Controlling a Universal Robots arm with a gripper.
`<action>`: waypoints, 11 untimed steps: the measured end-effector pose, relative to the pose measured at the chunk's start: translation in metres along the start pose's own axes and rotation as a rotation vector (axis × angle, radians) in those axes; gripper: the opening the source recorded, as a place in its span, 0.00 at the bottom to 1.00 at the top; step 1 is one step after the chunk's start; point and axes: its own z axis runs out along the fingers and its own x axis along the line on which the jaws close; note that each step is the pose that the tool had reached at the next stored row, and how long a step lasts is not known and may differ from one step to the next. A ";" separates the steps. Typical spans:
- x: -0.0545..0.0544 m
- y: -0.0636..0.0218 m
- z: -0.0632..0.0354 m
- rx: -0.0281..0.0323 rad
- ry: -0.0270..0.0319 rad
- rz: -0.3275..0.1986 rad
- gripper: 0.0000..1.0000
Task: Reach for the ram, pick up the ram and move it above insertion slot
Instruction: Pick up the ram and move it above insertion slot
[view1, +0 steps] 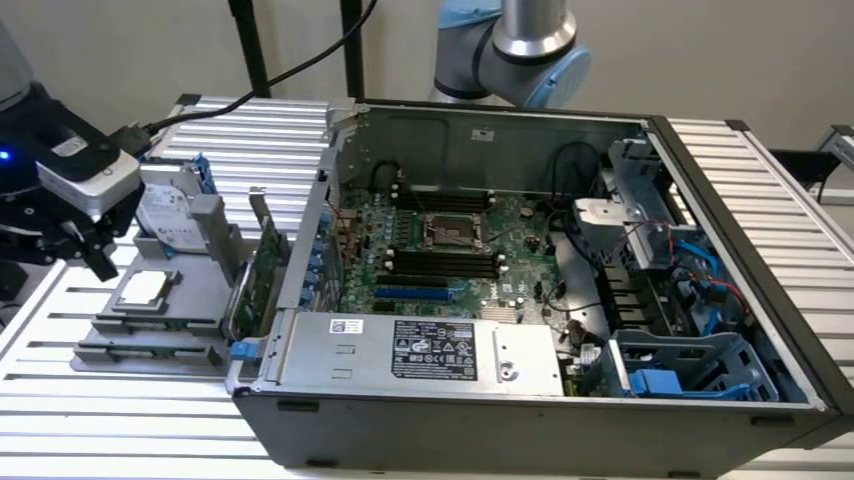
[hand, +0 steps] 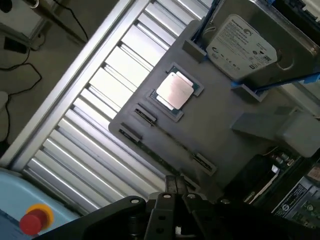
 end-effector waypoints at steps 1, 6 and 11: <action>0.000 0.0000 0.0005 -0.0001 -0.0002 -0.018 0.11; 0.000 0.0000 0.0035 -0.0004 -0.0008 -0.109 0.11; 0.000 0.0000 0.0065 -0.0008 -0.0013 -0.200 0.11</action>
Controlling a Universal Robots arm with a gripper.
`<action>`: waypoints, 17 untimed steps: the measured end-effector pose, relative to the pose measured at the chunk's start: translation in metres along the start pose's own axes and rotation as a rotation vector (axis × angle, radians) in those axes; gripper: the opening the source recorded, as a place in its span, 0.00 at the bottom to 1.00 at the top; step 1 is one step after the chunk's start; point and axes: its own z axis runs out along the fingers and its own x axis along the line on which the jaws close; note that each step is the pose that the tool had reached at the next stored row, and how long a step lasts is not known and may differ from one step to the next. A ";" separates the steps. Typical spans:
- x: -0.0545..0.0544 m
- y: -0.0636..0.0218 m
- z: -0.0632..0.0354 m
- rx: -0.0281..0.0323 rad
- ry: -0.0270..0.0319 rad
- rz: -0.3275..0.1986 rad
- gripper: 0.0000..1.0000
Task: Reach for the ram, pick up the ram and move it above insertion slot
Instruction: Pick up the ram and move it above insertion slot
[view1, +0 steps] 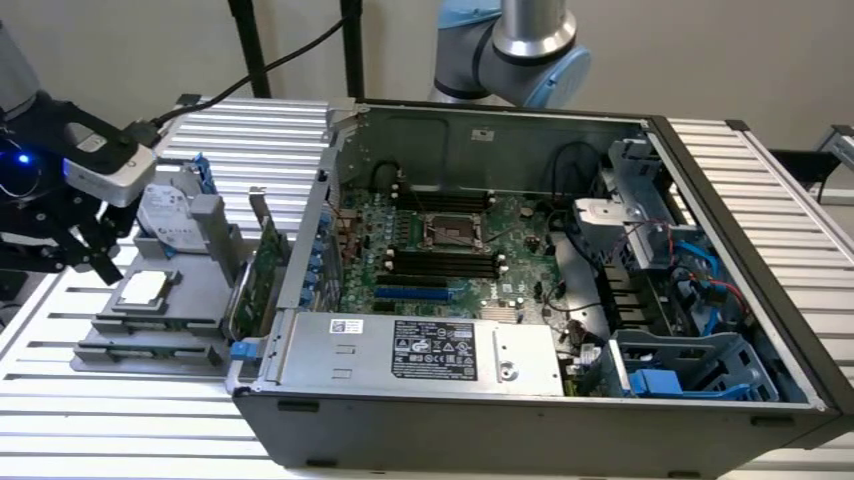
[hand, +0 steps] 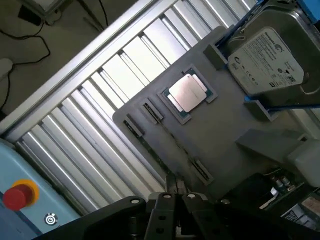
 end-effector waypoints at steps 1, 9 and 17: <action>0.000 0.0000 0.0006 -0.0001 -0.0002 -0.018 0.11; 0.000 0.0000 0.0054 -0.0008 -0.0011 -0.163 0.11; 0.000 0.0000 0.0099 -0.0016 -0.0018 -0.309 0.11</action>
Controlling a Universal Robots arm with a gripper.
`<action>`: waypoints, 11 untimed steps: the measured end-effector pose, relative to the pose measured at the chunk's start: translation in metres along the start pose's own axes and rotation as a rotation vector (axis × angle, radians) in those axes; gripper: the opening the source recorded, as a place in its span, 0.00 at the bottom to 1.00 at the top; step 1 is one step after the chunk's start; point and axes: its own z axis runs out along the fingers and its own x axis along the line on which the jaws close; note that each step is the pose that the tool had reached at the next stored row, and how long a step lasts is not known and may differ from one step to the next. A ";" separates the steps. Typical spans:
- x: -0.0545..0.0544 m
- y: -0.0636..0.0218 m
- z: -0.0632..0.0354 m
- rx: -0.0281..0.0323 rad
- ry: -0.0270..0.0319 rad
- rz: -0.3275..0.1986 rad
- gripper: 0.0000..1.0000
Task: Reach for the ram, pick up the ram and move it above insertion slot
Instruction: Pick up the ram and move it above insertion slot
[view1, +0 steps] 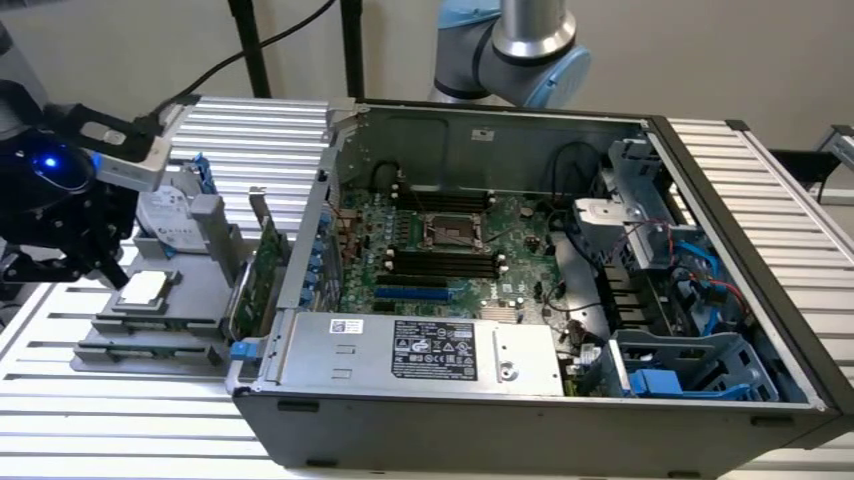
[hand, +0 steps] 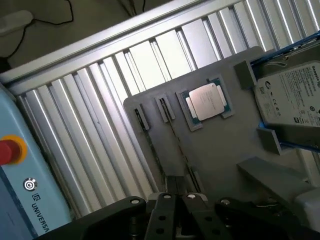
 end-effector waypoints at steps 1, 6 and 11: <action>0.000 0.0000 0.0005 -0.0001 -0.0001 -0.018 0.11; 0.000 0.0000 0.0035 -0.0006 -0.0006 -0.109 0.11; 0.000 0.0000 0.0070 -0.0013 -0.0011 -0.200 0.11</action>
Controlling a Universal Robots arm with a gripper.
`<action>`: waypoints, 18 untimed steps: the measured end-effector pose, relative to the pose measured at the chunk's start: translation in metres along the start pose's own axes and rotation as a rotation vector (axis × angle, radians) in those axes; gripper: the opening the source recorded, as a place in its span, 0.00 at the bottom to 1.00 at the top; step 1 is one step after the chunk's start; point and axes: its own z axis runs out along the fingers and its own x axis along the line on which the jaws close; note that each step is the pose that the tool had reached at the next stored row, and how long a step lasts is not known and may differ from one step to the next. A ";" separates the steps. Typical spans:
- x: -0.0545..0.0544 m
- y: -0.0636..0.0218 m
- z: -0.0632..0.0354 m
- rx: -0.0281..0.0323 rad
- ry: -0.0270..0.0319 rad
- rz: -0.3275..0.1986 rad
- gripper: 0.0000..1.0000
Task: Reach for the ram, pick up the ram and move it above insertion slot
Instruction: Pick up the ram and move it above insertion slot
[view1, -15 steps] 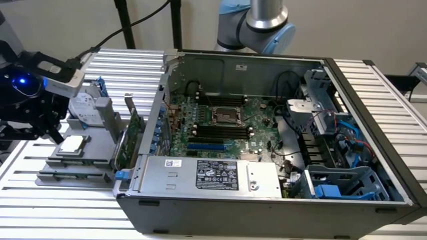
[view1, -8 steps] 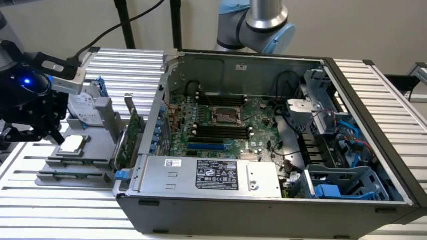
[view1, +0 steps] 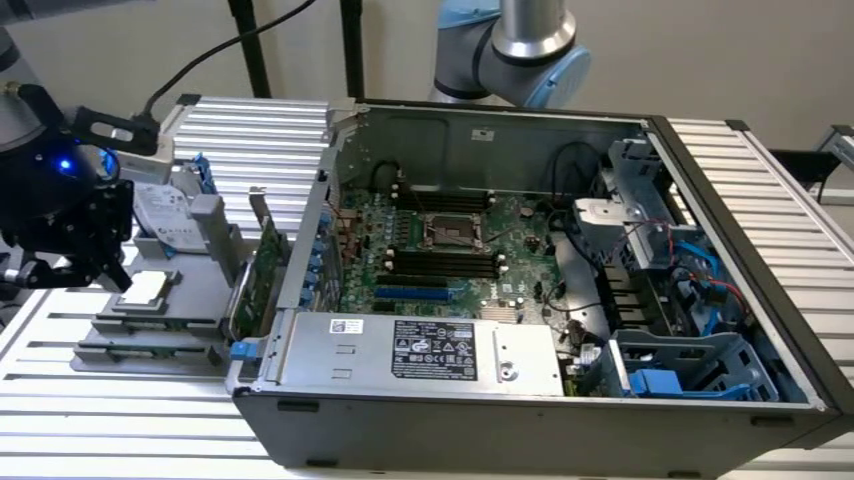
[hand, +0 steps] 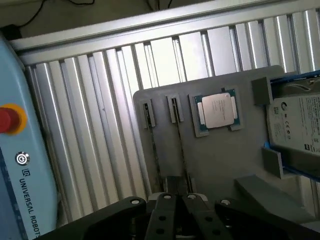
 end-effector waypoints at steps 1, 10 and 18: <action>0.000 0.0000 0.0007 -0.0001 -0.0001 -0.018 0.11; 0.000 0.0000 0.0079 -0.0014 -0.0008 -0.182 0.11; 0.002 -0.0007 0.0117 -0.0018 -0.0011 -0.227 0.11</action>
